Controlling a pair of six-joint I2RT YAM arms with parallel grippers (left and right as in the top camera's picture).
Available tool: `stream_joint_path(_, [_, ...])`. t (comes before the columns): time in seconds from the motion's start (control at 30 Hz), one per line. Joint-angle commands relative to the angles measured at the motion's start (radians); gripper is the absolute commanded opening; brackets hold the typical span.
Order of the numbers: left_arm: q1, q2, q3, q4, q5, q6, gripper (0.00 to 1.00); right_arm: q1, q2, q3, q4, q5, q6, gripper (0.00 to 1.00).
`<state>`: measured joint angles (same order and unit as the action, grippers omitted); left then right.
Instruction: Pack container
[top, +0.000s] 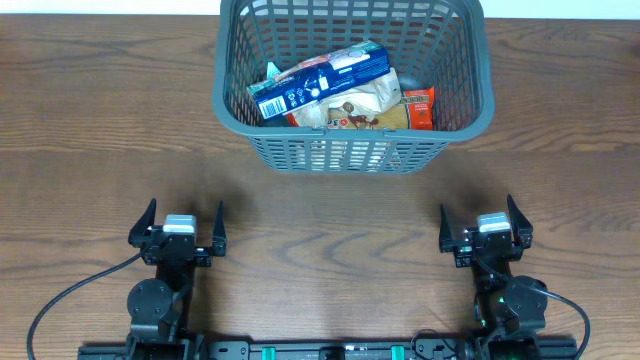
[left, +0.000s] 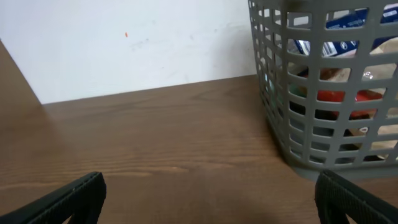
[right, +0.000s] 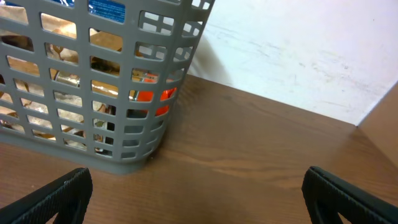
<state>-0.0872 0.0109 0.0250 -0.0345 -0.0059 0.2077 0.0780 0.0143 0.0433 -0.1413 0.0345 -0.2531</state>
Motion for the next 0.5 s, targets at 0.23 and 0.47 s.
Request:
stream_joint_path(0.23, [-0.004, -0.009, -0.021, -0.04, 0.002, 0.054, 0.99, 0.006, -0.009, -0.006, 0.0, 0.006, 0.013, 0.99])
stream_joint_path(0.47, [-0.004, -0.009, -0.021, -0.04, 0.002, 0.051, 0.98, 0.006, -0.009, -0.006, 0.0, 0.006, 0.013, 0.99])
